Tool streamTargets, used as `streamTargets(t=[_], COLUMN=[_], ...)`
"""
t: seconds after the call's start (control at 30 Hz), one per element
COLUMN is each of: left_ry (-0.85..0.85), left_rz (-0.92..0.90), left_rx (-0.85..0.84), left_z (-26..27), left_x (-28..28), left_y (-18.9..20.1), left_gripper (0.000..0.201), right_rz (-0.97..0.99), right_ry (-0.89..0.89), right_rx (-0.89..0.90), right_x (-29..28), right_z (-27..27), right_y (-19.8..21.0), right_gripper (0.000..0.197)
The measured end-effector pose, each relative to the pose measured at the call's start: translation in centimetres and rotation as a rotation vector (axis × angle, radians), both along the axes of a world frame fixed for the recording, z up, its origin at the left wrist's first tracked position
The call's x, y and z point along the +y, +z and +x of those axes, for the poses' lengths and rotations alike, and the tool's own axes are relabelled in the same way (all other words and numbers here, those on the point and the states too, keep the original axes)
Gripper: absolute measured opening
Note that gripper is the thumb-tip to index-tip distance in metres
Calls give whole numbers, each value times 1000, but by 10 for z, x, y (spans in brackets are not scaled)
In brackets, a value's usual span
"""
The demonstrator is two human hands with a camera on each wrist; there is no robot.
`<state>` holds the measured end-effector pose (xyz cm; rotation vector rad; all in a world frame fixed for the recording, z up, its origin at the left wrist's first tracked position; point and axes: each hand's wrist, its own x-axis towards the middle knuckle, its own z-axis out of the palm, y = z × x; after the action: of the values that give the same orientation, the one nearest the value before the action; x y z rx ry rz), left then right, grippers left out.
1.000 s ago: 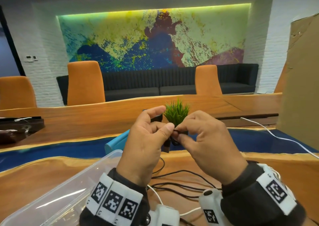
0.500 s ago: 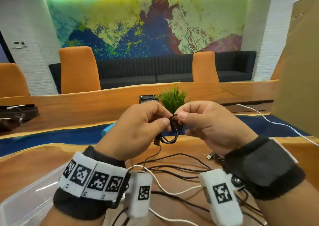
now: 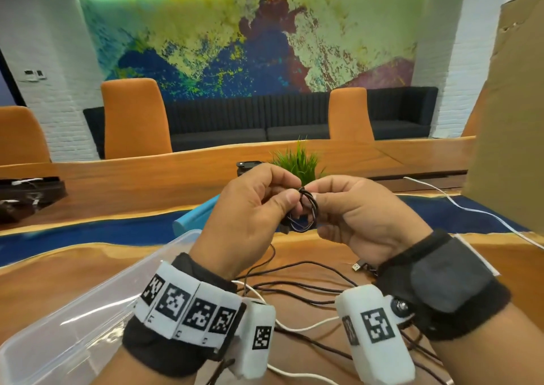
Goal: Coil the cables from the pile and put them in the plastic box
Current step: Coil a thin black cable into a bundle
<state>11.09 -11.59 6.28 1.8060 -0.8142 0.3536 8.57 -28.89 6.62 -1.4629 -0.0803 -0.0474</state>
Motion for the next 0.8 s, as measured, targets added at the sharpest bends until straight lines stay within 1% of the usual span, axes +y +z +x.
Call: streamTargets(t=[0.07,0.17,0.3,0.33,0.37,0.4,0.43,0.47,0.5,0.53,0.6,0.67,0.73,0.8], left_ry=[31,135,291,338,373,396,406,405,397,385,369,385,379,286], left_rz=[17,99,189,205,218,227,231,237,248,269,322,358,366,326], left_rx=[-44,-183,-354,-407,-447,-474,-494,-509,-518,-518,-510,-489,-446,-349], left_z=[0,3,2,0,-1,-3,-3,-3,-3,-3,-3,-2,1,4], left_x=[-1,0,-2,-4,-4,-5,-6,-7,-8,-10,-12,-12,-10,-7], left_y=[-2,-6,-9,-9,-8,-8,-8,-8,-9,-10,-12,-13,-13,-12], left_gripper=[16,10,11,12,14,14,14,13,15,17,21,25,28,28], right_rz=[43,145,268,300,321,323,305,265,200,107,-106,-295,-433,-550], right_ry=[8,52,144,192,247,293,313,303,260,192,54,-43,-88,-125], right_rx=[63,152,228,240,241,227,204,173,135,90,-12,-139,-275,-368], right_x=[-2,-4,-6,-7,-9,-9,-9,-8,-6,-4,-1,-1,0,4], right_z=[3,6,4,2,1,0,-2,-3,-3,-3,-4,-7,-10,-11], right_y=[-2,-4,1,3,5,6,7,6,4,3,4,7,10,9], right_gripper=[12,15,10,15,25,36,43,41,33,24,14,11,6,5])
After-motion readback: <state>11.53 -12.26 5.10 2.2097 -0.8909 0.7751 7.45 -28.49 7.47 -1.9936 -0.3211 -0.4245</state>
